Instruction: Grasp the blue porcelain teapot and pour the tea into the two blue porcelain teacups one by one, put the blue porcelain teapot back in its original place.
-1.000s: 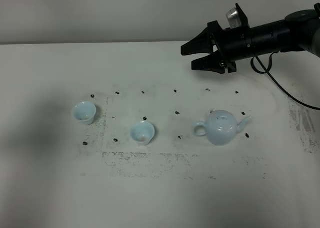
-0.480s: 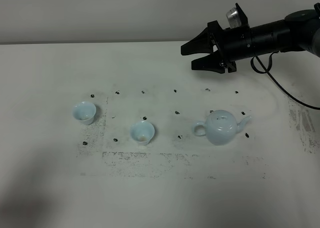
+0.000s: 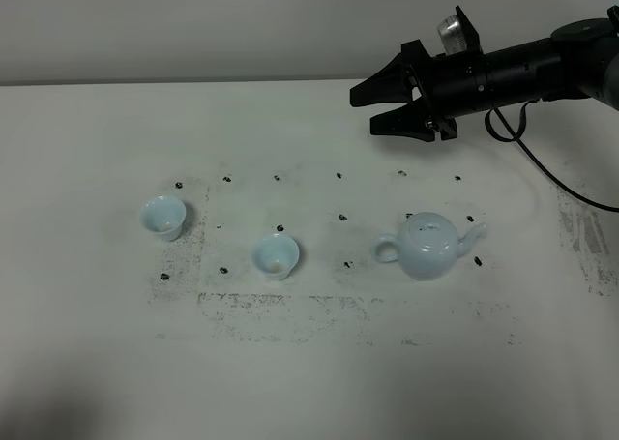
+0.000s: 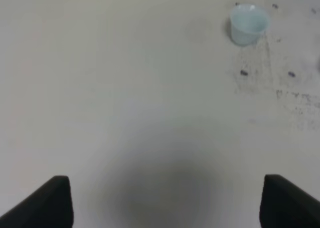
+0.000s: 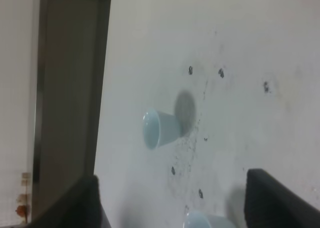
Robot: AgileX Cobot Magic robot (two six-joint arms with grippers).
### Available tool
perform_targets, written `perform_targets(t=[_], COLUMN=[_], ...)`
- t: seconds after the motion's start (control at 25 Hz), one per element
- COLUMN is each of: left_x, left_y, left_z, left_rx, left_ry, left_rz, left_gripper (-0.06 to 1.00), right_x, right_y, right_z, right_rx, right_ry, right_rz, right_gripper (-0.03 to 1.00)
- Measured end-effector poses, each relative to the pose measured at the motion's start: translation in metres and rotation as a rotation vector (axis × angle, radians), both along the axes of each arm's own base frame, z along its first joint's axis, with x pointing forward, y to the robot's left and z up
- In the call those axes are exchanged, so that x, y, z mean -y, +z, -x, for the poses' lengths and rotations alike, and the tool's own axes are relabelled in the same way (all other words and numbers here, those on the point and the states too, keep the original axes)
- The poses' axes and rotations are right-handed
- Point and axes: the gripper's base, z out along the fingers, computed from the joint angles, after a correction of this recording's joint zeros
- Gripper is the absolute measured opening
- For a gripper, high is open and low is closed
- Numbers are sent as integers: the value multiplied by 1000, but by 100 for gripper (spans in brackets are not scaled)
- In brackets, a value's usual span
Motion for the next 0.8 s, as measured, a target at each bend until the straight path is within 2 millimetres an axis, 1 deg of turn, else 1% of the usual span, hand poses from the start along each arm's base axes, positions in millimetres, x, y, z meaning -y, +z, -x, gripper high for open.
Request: perform_targets(t=[0.12,0.2,0.28,0.44,0.56,0.68,0.72,0.8], left_x=[0,0,0,0,0,0,0,0], left_y=[0,0,0,0,0,0,0,0], left_z=[1,1,1,1,1,1,1,1], left_rx=[2,3,3,3,2,2,2,2], left_ry=[0,0,8,40,46,47,47,47], left_rz=[0,0,0,1,1,1,1,1], left_gripper=[72,72,72,72,72,72,72,72], right_x=[0,0,0,4,2,-6,-8,-14], right_y=[1,5,14,35,42,46,51,67], right_z=[0,-2,-6,-15,-15,-9,-6,1], right_rx=[-1,17,47,77,62,88,102,146], right_ry=[-5,-3,9,15,10,46,57,71], right_rz=[-10,-7,27,183,291,406,439,504], right_gripper=[58,58,58,58,58,57,57,56])
